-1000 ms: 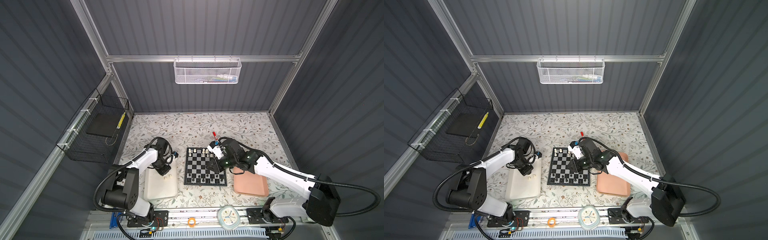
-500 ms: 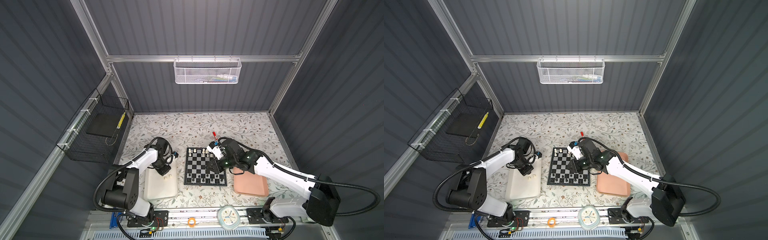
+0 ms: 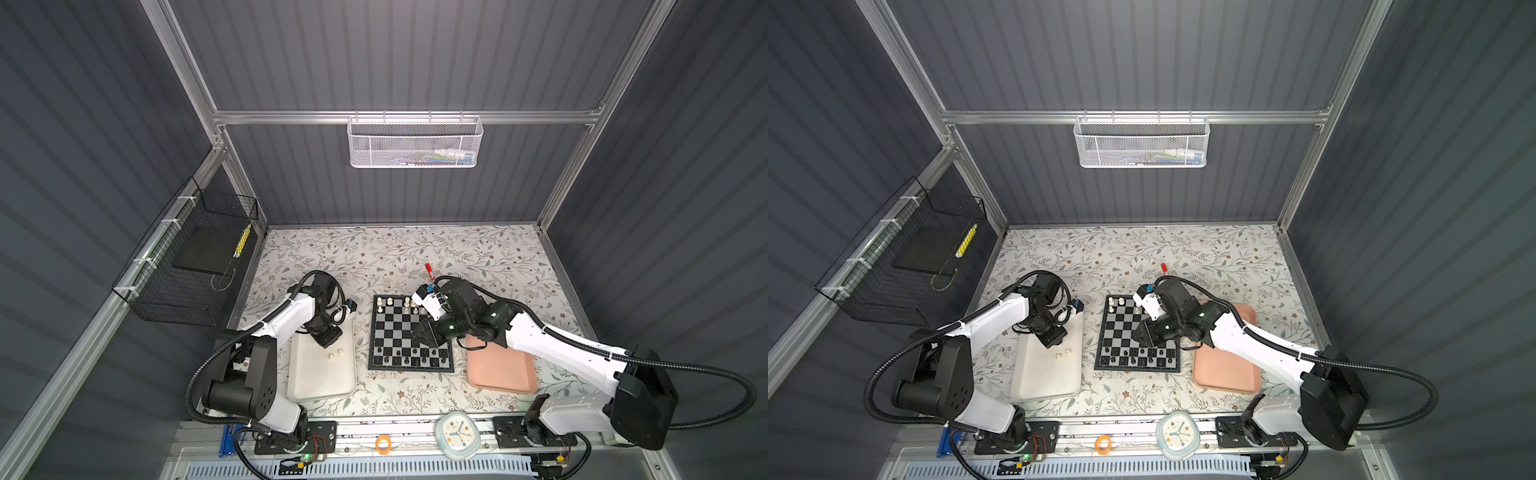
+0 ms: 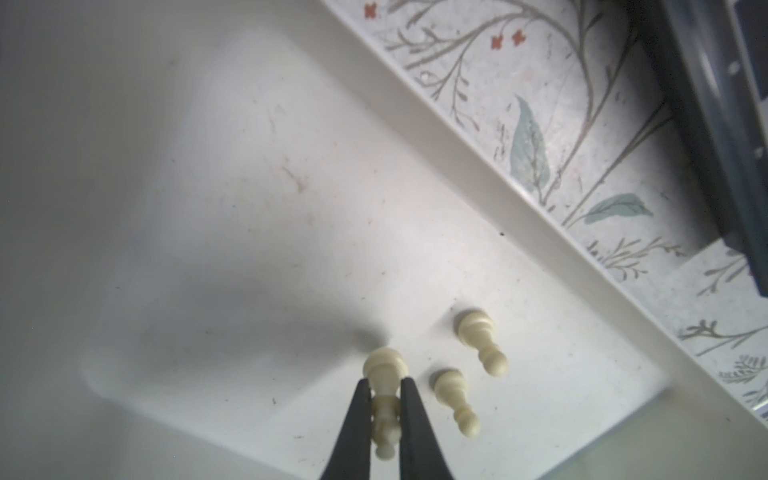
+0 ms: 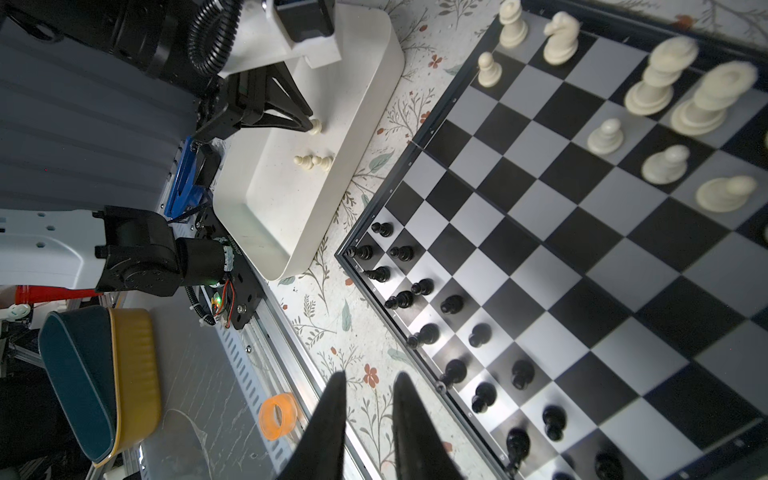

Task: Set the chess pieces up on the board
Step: 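Close the left gripper on the white pawn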

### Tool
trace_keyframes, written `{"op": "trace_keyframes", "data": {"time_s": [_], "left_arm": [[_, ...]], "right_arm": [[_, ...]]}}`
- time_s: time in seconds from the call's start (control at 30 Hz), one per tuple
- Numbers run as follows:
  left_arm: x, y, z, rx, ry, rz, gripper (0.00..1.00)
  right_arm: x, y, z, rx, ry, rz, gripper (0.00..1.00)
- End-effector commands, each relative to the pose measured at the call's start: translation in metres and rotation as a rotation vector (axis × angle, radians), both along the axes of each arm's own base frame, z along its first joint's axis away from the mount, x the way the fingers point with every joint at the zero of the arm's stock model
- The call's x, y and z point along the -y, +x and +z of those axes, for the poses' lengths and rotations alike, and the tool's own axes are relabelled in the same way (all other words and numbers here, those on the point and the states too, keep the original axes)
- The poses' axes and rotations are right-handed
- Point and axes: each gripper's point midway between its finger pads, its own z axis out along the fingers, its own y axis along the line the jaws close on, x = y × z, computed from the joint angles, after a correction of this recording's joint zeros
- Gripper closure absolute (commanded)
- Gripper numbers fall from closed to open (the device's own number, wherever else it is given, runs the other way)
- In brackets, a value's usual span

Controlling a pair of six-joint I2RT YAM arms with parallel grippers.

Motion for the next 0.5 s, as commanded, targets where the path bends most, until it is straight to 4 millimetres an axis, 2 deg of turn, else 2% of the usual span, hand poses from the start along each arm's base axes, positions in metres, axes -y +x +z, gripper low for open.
{"op": "trace_keyframes", "data": {"time_s": [0.0,0.47], "left_arm": [[0.002,0.005,0.012,0.004,-0.015,0.011,0.89],[0.011,0.031,0.031,0.032,-0.039,0.013,0.89]], "right_arm": [[-0.006,0.001,0.008,0.019,0.011,0.021,0.77],[-0.005,0.000,0.008,0.022,0.006,0.024,0.77]]}}
